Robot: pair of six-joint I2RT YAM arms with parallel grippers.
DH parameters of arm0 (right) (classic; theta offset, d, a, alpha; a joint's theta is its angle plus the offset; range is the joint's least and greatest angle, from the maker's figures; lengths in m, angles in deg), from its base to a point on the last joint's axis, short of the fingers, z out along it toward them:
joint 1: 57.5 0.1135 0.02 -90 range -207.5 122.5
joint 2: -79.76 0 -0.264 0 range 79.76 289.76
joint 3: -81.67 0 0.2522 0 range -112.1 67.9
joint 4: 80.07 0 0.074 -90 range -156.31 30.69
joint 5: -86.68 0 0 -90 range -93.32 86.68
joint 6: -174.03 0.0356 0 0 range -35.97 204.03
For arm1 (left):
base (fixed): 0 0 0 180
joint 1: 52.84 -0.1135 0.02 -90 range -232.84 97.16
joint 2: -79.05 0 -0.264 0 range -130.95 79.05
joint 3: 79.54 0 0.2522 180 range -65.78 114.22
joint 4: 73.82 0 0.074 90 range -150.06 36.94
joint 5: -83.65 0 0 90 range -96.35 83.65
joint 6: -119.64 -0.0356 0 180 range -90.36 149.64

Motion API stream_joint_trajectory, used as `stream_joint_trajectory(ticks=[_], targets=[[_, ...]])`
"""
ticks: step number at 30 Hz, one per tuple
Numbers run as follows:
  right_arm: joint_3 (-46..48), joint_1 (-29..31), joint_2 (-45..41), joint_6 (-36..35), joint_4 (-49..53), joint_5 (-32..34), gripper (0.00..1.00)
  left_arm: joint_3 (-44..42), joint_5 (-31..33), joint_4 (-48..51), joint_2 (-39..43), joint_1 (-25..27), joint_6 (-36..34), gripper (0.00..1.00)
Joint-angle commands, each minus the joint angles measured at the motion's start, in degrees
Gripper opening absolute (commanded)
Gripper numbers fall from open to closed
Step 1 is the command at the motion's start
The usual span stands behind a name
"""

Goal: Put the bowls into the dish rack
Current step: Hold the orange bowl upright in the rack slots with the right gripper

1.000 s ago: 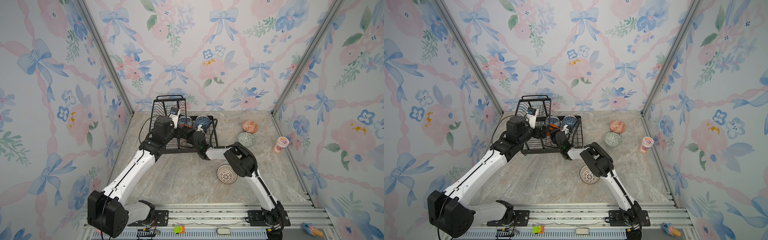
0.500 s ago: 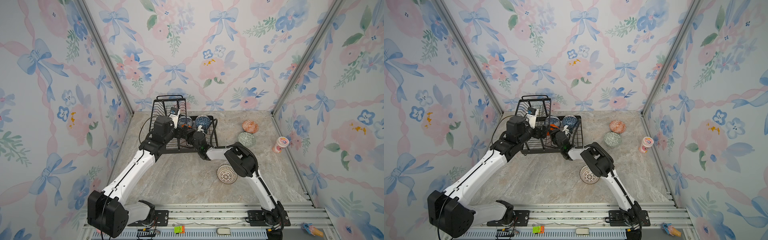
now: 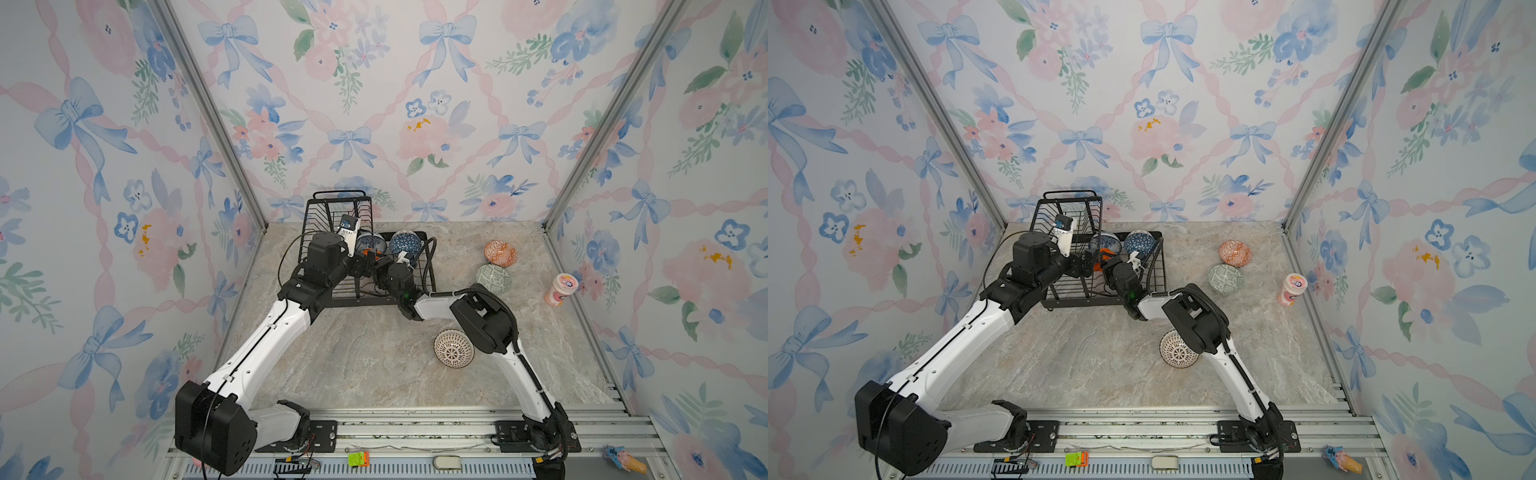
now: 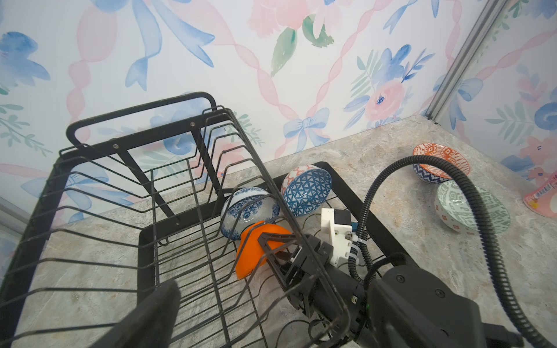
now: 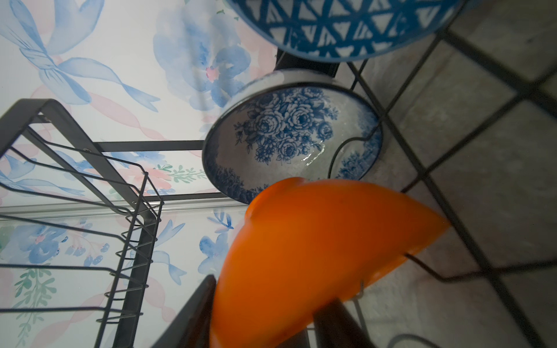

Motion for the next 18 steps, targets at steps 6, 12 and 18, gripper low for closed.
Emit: stream_joint_trajectory(ticks=[6, 12, 18], targets=[[1.2, -1.1, -3.2, -2.3, 1.7, 0.2, 0.61, -1.2, 0.0, 1.2, 1.0, -0.4, 0.8, 0.98], [1.1, -1.2, -3.2, -2.2, 1.6, 0.1, 0.65, -1.3, 0.0, 1.1, 1.0, -0.4, 0.8, 0.98], [1.5, -1.4, -3.4, -2.2, 1.4, 0.1, 0.67, -1.2, -0.1, 1.2, 0.9, -0.4, 0.8, 0.98]])
